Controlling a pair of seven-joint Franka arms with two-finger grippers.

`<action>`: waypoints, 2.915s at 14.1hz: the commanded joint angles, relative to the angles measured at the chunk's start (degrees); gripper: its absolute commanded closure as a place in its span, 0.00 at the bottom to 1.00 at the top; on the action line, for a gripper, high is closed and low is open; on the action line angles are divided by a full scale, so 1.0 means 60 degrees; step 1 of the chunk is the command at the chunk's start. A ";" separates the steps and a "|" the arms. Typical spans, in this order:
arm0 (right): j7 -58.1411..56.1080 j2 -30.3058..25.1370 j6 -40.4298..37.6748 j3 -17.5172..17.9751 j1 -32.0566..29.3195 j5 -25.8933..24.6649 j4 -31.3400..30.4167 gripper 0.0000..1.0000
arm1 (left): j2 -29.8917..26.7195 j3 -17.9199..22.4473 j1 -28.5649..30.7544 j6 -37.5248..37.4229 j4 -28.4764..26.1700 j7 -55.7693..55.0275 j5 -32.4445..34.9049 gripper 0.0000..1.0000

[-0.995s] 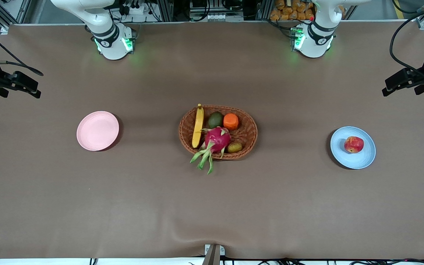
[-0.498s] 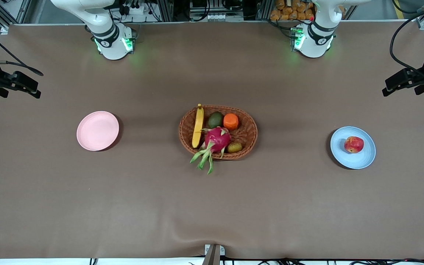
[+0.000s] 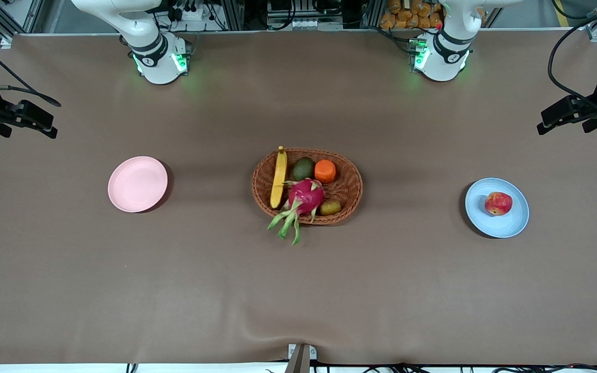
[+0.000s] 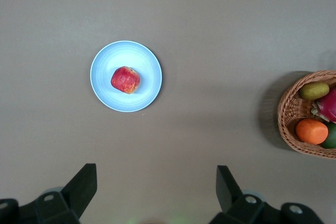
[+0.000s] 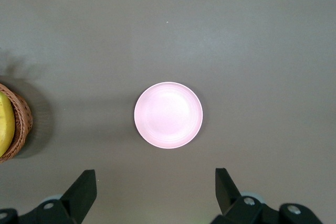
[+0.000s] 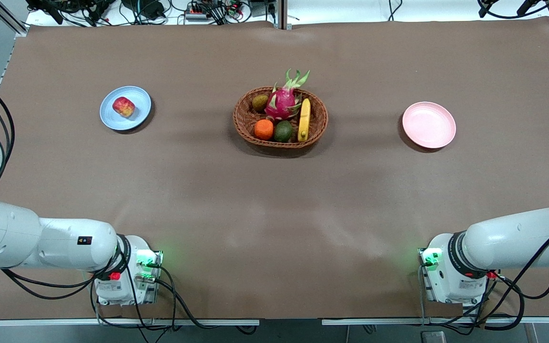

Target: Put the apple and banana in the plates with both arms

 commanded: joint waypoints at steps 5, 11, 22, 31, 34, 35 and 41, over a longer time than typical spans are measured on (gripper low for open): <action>-0.0060 0.0364 -0.0112 -0.0027 0.0673 -0.0016 0.0160 0.00 | 0.0052 -0.0252 -0.0032 -0.0211 0.0202 0.0015 0.0163 0.00; 0.1003 0.1533 0.0531 -0.0027 0.2915 0.0276 0.0175 0.00 | 0.0067 -0.0266 -0.0047 -0.0211 0.0173 0.0000 0.0163 0.00; 0.5768 0.4624 0.3402 -0.0027 0.7060 0.1361 0.0160 0.08 | 0.0081 -0.0266 0.0026 -0.0211 0.0144 0.0132 0.0163 0.00; 0.6282 0.5856 0.3887 -0.0042 0.8074 0.1317 0.0043 0.28 | 0.0081 -0.0266 0.0012 -0.0211 0.0159 0.0132 0.0163 0.00; 0.6268 0.5915 0.3857 -0.0042 0.8001 0.1303 0.0043 0.37 | 0.0096 -0.0266 0.0041 -0.0211 0.0144 0.0161 0.0163 0.00; 0.6268 0.5916 0.3828 -0.0042 0.7986 0.1303 0.0028 0.44 | 0.0096 -0.0266 0.0027 -0.0211 0.0144 0.0147 0.0163 0.00; 0.6268 0.6003 0.3813 -0.0042 0.7971 0.1303 -0.0001 0.61 | 0.0125 -0.0266 0.0026 -0.0211 0.0144 0.0147 0.0163 0.00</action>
